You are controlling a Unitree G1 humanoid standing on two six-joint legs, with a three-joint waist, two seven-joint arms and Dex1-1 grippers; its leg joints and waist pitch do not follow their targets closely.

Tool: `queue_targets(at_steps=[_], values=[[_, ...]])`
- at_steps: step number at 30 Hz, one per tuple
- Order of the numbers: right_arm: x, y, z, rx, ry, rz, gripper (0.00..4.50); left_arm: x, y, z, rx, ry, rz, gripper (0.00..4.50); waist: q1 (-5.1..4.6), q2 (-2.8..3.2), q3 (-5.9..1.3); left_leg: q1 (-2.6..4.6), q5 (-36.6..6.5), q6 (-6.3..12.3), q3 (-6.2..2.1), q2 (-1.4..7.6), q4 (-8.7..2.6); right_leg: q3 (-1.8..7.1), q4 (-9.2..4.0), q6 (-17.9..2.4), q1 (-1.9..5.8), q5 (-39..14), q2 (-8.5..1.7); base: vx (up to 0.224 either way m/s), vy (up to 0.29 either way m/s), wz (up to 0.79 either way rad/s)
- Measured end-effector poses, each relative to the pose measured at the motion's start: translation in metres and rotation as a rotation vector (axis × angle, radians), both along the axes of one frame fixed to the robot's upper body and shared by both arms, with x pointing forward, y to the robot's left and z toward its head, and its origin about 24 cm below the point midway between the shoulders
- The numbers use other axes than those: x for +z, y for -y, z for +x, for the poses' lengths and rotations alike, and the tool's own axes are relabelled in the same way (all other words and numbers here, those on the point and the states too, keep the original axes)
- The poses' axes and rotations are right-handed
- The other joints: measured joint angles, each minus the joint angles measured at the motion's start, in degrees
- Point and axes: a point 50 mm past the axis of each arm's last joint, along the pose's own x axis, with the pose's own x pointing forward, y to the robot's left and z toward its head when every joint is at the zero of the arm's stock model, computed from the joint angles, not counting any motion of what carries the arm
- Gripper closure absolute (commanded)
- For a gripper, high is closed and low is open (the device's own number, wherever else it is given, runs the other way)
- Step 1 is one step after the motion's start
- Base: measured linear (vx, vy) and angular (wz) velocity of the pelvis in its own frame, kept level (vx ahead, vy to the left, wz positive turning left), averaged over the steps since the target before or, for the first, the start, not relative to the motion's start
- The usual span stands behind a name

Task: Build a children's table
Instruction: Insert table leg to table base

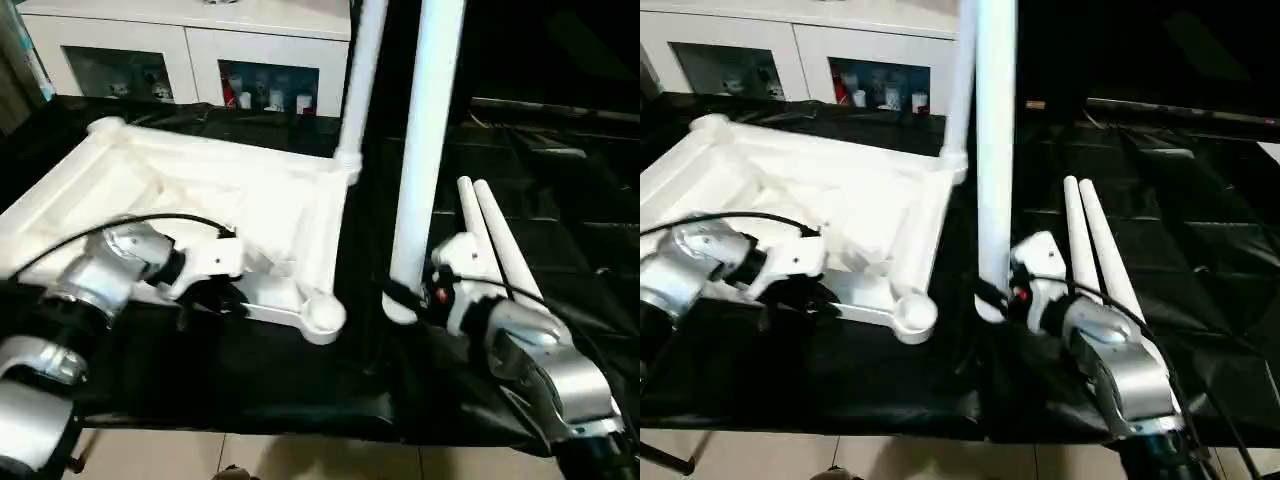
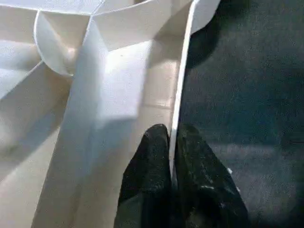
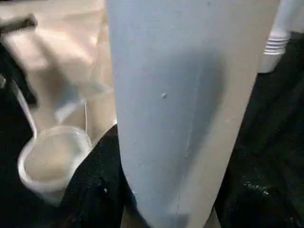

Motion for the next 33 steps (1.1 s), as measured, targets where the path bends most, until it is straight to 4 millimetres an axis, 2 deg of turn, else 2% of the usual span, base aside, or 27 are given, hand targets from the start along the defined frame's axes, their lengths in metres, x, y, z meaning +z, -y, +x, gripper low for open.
queue_targets(at_steps=[2,5,11,17,23,25,33], values=[[0.002,0.003,0.007,-0.07,-0.022,0.067,2.57,-0.006,0.019,-0.001,0.091,0.007,-0.082,4.48,0.25,0.06,-0.02,0.03,0.0,0.01,0.22,-0.02,0.01,0.0,0.02,0.0,0.0,0.0,-0.18,0.0,0.0,0.0],[0.009,0.002,0.013,-0.077,-0.013,0.089,2.57,-0.014,0.043,-0.003,0.152,0.008,-0.164,4.48,0.38,-0.07,-0.04,0.0,0.1,0.09,0.4,0.03,0.02,-0.02,-0.03,-0.1,0.02,0.0,-0.25,0.0,0.0,0.0],[0.004,0.005,0.014,-0.106,-0.042,0.092,2.57,-0.021,0.06,-0.006,0.246,0.052,-0.244,4.48,0.47,-0.28,-0.03,-0.08,0.1,0.14,0.39,0.15,0.02,-0.13,-0.03,-0.1,-0.02,0.0,-0.18,0.0,0.0,0.0],[0.005,0.0,0.015,-0.075,-0.034,0.102,2.57,-0.021,0.06,-0.01,0.24,0.093,-0.233,4.48,0.41,-0.43,-0.04,-0.21,0.1,0.18,0.41,0.15,0.02,-0.13,-0.14,-0.1,-0.11,0.0,-0.19,0.0,0.0,0.0],[0.012,-0.004,0.028,-0.025,-0.03,0.112,2.58,-0.021,0.058,-0.01,0.23,0.119,-0.229,4.5,0.3,-0.42,-0.04,-0.23,0.1,0.16,0.42,0.16,0.02,-0.13,-0.09,-0.1,-0.17,0.1,-0.19,0.0,0.0,0.0],[0.014,-0.005,0.034,-0.011,-0.022,0.114,2.58,-0.021,0.058,-0.01,0.226,0.12,-0.234,4.5,0.25,-0.21,0.02,-0.25,0.1,0.16,0.43,0.15,0.02,-0.11,-0.1,-0.1,-0.19,0.1,-0.19,0.0,0.0,0.0],[0.002,-0.003,0.041,0.013,-0.086,0.118,2.58,-0.019,0.056,-0.011,0.199,0.092,-0.245,4.5,0.28,-0.34,0.05,-0.41,0.1,0.18,0.44,0.2,-0.01,-0.16,-0.11,-0.1,-0.35,0.1,-0.14,0.0,0.0,0.0]])
